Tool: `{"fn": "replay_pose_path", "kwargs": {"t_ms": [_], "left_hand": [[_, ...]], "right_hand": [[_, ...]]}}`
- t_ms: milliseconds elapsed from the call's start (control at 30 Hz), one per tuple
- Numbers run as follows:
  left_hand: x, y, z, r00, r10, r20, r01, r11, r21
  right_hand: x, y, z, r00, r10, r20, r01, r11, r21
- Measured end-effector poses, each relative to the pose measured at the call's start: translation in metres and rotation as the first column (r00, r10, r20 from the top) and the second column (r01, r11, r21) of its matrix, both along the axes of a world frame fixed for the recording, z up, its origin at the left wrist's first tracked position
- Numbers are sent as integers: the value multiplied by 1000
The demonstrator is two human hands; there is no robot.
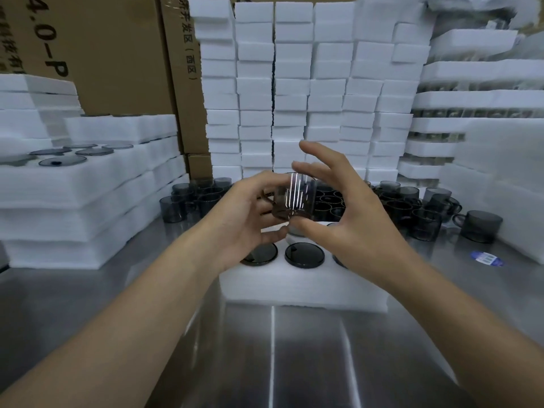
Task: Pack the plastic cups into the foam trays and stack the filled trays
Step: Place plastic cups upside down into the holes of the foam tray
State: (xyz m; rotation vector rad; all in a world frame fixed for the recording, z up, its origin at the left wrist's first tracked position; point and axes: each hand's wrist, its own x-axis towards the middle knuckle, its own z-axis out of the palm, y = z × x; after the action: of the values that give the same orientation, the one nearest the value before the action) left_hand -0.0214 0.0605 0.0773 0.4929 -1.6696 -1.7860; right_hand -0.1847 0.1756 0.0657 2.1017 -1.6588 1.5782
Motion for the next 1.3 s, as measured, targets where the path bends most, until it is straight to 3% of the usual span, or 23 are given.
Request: {"fn": "replay_pose_path", "kwargs": {"t_ms": [200, 367, 567, 933, 1067, 1167, 1300], "left_hand": [[6, -26, -10, 931, 363, -30, -364, 928, -79], [12, -41, -22, 853, 521, 23, -513, 846, -145], [3, -45, -36, 843, 528, 106, -469, 816, -340], [9, -56, -38, 849, 496, 181, -348, 783, -515], [10, -52, -39, 808, 544, 226, -292, 703, -648], [16, -51, -37, 750, 582, 313, -183, 638, -748], [18, -49, -34, 718, 587, 374, -126, 639, -759]], "right_hand": [[-17, -7, -7, 981, -196, -10, 196, 977, 82], [-23, -12, -16, 955, -276, -108, 293, 934, 205], [-23, -15, -18, 948, -276, -157, 310, 912, 270], [-24, -15, -18, 953, -238, -185, 288, 903, 320], [-30, -16, -17, 971, -227, -70, 238, 921, 308], [-52, -17, -17, 942, -331, 51, 308, 916, 258], [-90, -16, -27, 818, -559, 134, 500, 807, 312]]}}
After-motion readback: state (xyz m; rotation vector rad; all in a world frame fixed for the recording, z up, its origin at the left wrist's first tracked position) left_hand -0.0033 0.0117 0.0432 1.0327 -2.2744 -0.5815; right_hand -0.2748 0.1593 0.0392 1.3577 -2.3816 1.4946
